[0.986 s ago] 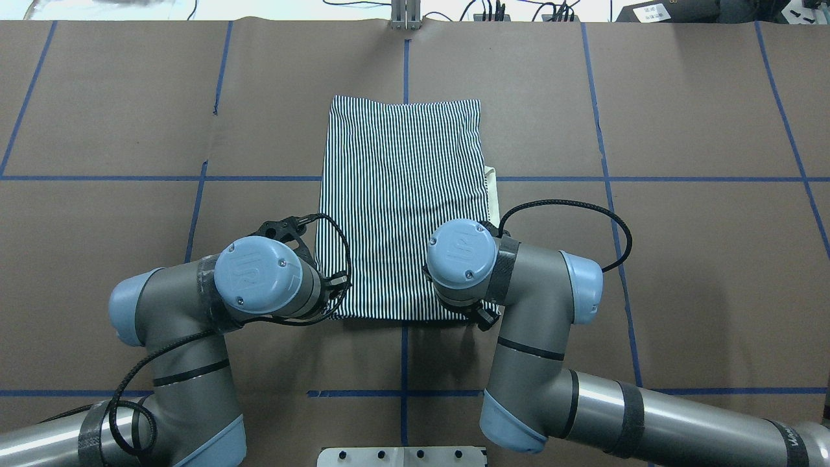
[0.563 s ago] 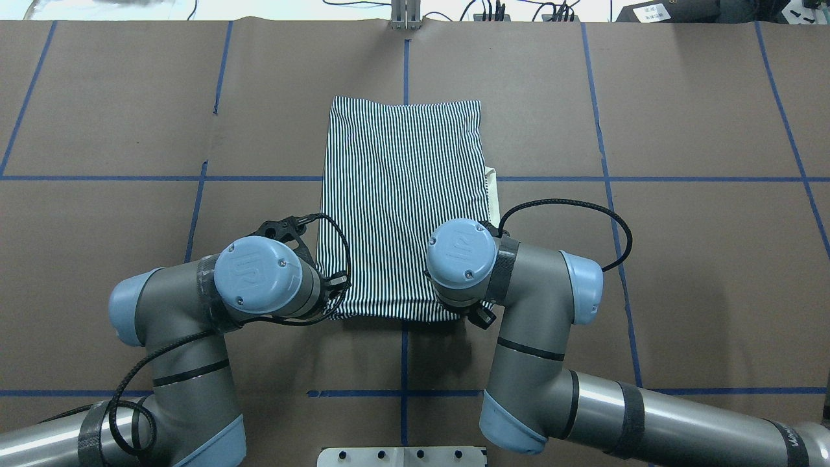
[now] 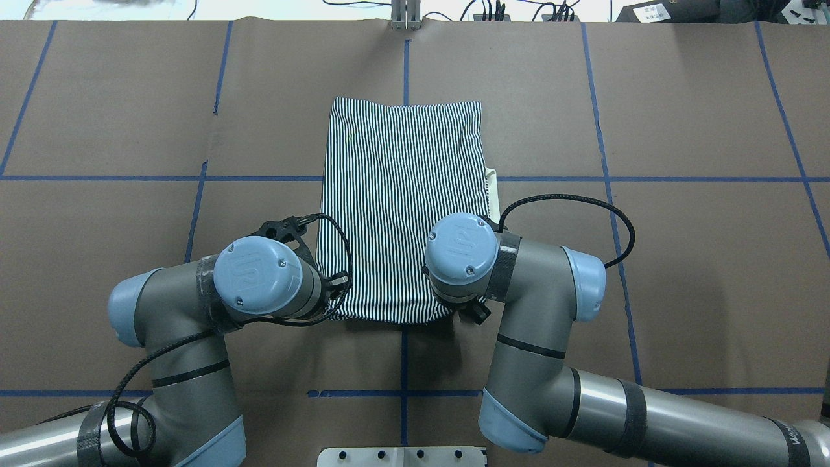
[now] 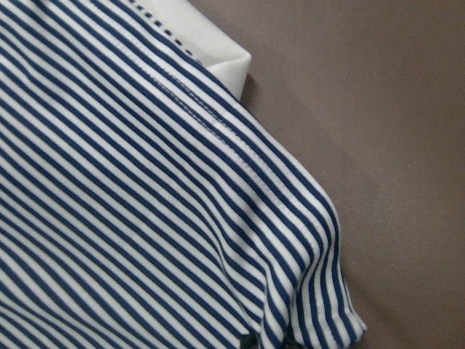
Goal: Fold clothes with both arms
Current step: 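Lift the near edge with both grippers and fold it over toward the collar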
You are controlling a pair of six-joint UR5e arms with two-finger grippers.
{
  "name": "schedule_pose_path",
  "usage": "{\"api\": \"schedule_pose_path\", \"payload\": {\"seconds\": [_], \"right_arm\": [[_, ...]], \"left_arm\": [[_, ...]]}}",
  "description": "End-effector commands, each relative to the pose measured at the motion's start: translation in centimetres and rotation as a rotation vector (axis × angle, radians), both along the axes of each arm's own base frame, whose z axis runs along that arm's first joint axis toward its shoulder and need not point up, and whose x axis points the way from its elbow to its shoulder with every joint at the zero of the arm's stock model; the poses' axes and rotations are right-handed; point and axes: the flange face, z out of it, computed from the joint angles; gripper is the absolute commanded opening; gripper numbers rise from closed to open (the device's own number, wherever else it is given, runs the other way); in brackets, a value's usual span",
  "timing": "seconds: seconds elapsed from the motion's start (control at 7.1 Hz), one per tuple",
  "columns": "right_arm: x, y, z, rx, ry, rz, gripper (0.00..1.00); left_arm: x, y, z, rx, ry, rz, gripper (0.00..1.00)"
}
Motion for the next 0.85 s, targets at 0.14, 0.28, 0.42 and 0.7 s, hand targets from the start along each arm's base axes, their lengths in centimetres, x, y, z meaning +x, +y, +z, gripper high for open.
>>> {"api": "schedule_pose_path", "payload": {"seconds": [0.14,0.28,0.42,0.7], "right_arm": [[3.2,1.9,-1.4,0.018,-0.065,-0.019,0.00],[5.2,4.9,-2.0,0.033,-0.107,-0.053,0.00],[6.4,7.8,-2.7,0.041,-0.139,-0.091,0.00],[5.4,8.8,-3.1,0.061,-0.147,-0.118,0.00]], "left_arm": [[-2.6,3.1,-1.8,0.007,0.022,0.033,0.00],[-3.0,6.9,-2.3,-0.006,0.011,0.084,0.00],[-3.6,9.1,-3.4,-0.007,0.015,0.118,0.00],[-3.2,10.1,-4.1,-0.021,0.022,0.130,0.00]]}}
